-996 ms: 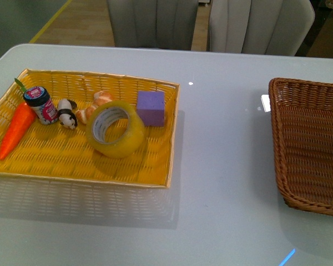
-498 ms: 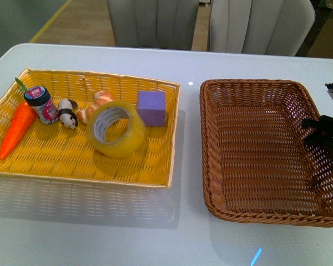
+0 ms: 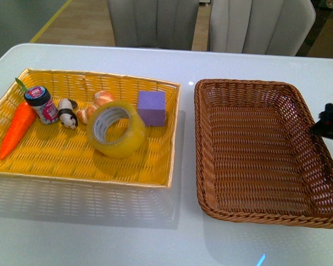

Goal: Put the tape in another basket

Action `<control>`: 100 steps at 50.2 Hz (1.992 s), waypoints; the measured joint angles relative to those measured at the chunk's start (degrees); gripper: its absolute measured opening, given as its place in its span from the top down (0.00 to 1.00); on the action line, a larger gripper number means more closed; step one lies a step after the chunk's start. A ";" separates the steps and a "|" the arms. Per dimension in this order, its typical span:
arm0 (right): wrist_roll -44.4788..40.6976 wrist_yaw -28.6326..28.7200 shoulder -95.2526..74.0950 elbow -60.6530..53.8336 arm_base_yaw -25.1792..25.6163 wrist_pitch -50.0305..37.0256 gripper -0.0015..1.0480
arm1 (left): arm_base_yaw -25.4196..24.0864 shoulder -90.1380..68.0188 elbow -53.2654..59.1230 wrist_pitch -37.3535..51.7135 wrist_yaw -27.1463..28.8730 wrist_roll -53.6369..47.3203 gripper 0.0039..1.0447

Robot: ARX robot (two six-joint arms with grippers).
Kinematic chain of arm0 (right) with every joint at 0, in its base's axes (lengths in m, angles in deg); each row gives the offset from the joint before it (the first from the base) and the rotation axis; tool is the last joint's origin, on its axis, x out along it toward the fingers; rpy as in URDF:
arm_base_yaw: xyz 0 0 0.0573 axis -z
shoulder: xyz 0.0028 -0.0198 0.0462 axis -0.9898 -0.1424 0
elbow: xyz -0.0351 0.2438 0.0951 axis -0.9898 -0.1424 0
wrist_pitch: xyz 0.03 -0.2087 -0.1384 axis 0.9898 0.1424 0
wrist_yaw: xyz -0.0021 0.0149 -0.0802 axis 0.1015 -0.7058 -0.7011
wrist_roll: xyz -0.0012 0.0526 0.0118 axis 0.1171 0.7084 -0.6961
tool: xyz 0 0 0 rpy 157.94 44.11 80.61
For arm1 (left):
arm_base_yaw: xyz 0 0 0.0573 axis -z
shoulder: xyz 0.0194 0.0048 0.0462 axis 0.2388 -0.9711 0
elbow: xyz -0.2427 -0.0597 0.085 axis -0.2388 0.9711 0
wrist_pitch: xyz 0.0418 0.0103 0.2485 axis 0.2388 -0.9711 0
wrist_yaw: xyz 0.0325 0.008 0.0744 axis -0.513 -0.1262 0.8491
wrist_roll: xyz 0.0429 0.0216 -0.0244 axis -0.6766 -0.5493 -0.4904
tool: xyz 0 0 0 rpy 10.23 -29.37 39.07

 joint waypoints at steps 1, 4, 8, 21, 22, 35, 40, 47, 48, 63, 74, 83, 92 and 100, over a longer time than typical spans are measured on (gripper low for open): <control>-0.37 0.00 1.16 -0.79 0.55 -0.79 0.26 | 0.00 0.00 0.00 0.00 0.00 0.00 0.08; -1.31 0.28 4.46 -2.97 1.88 -2.99 0.18 | 0.00 0.00 0.00 0.00 0.00 0.00 0.08; -2.56 1.31 9.84 -6.51 3.82 -6.01 0.08 | 0.00 0.00 0.00 0.00 0.00 0.00 0.08; -2.29 5.51 29.64 -28.28 8.41 -38.95 0.28 | 0.00 0.00 0.00 0.00 0.00 0.00 0.08; -2.27 5.03 31.23 -31.21 7.76 -44.09 0.33 | 0.00 0.00 0.00 0.00 0.00 0.00 0.08; -2.14 -0.15 43.45 -44.70 1.53 -49.92 0.75 | 0.00 0.00 0.00 0.00 0.00 0.00 0.08; -2.12 -1.77 47.50 -47.50 0.00 -48.70 0.90 | 0.00 0.00 0.00 0.00 0.00 0.00 0.08; -1.95 -3.85 53.05 -50.71 -1.84 -46.14 0.98 | 0.02 0.00 0.00 0.00 0.00 0.00 0.08; -1.95 -4.15 54.01 -51.17 -2.16 -45.66 0.98 | 0.00 0.00 0.00 0.00 0.00 0.00 0.08; -1.92 -7.45 67.87 -56.19 -5.66 -36.70 0.98 | 0.00 0.00 0.00 0.00 0.00 0.00 0.08; -1.92 -12.02 77.53 -58.14 -10.82 -29.11 0.98 | 0.00 0.00 0.00 0.00 0.00 0.00 0.08; -1.90 -12.66 87.19 -58.38 -10.95 -20.79 0.98 | 0.00 0.00 0.00 0.00 0.00 0.00 0.08; -1.90 -12.63 93.18 -58.40 -10.99 -15.32 0.98 | 0.00 0.00 0.00 0.00 0.00 0.00 0.08; -1.90 -12.66 98.33 -58.42 -10.99 -10.49 0.98 | 0.00 0.00 0.00 0.00 0.00 0.00 0.08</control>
